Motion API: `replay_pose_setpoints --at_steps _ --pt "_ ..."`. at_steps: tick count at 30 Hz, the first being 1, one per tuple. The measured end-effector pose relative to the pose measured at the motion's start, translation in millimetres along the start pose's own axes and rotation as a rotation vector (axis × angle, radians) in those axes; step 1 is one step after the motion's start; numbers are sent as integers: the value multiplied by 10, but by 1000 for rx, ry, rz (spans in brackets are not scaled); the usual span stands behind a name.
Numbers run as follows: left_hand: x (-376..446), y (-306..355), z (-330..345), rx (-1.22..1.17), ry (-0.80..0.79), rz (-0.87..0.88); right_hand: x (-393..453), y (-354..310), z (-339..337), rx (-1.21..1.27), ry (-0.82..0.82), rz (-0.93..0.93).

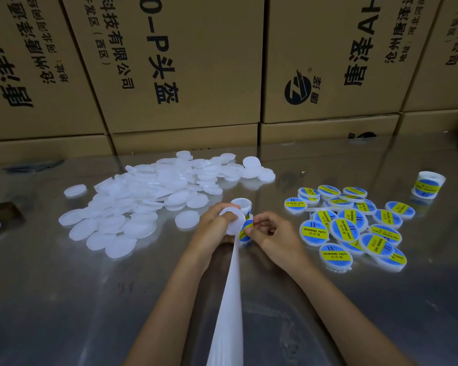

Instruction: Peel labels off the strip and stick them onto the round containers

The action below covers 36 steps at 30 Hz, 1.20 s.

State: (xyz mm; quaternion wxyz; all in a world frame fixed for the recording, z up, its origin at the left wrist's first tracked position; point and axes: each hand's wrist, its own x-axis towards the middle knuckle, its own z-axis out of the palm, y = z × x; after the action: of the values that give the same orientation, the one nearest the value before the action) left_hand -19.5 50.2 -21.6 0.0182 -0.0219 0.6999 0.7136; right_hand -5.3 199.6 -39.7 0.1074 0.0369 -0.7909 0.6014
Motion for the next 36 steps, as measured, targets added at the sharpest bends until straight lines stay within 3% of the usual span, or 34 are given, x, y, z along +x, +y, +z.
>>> replay_pose_setpoints --at_steps 8,11,14,17,27,36 --pt "-10 50 29 -143 146 127 2 44 16 -30 66 39" --pt "9 95 -4 -151 84 235 4 49 25 -58 60 14" --pt "-27 105 21 -79 -73 291 0 52 26 -84 33 -47" --pt "-40 64 48 66 -118 310 -8 38 11 -95 1 -108" --pt "-28 6 -60 392 -16 367 -46 -33 -3 19 -77 28" --pt "-52 35 -166 389 66 320 -85 -212 -107 93 -157 133"
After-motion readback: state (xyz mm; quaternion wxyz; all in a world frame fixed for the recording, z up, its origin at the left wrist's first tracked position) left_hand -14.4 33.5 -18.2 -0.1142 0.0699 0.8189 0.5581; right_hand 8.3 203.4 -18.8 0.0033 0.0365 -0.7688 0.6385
